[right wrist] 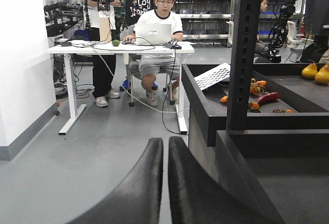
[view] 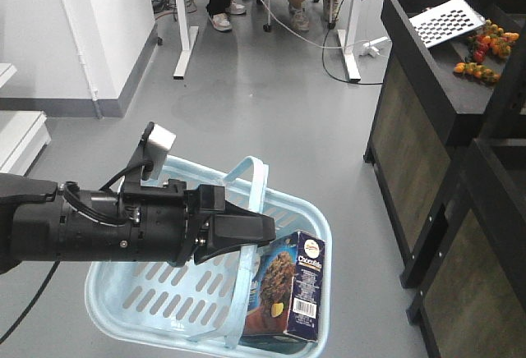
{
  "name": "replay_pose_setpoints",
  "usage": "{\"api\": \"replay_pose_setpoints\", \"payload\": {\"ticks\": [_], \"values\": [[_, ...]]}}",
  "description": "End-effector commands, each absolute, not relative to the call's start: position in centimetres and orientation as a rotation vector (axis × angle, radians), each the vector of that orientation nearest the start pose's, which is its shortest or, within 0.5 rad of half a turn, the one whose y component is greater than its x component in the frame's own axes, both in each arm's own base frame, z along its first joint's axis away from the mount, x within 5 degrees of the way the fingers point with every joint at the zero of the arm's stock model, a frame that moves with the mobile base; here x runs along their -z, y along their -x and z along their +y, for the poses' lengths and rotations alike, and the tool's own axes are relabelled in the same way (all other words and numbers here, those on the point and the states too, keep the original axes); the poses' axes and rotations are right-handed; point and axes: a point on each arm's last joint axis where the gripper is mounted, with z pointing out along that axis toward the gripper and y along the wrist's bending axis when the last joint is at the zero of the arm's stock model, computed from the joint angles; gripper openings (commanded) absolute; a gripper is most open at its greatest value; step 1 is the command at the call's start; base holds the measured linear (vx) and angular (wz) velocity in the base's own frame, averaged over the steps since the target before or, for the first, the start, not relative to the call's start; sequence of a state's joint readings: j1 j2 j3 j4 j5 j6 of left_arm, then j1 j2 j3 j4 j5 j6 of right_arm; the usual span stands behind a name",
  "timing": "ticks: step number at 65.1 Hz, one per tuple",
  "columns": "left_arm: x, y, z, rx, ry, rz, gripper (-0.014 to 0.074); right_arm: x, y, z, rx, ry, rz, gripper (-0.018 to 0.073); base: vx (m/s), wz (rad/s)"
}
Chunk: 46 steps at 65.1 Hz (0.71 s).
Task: Left arm holds basket, right arm returns cookies
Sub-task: 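Keep holding the basket with the left gripper while turning toward snack shelves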
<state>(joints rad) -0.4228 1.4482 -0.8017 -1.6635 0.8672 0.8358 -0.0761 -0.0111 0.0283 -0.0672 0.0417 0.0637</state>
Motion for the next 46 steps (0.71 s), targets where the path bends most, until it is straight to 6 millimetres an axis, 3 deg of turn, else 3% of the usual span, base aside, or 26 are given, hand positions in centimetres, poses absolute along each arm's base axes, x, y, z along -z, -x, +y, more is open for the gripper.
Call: {"api": "replay_pose_setpoints", "payload": {"ticks": [1,46], "values": [[-29.73,-22.55,-18.0,1.772,-0.095,2.124,-0.0003,-20.18,-5.6,-0.42,0.077,-0.044,1.474,-0.0006,0.34,-0.04],[-29.72,-22.56,-18.0,1.771,-0.094,2.124,-0.0003,-20.18,-5.6,-0.42,0.077,-0.044,1.474,-0.0006,0.34,0.12]]}}
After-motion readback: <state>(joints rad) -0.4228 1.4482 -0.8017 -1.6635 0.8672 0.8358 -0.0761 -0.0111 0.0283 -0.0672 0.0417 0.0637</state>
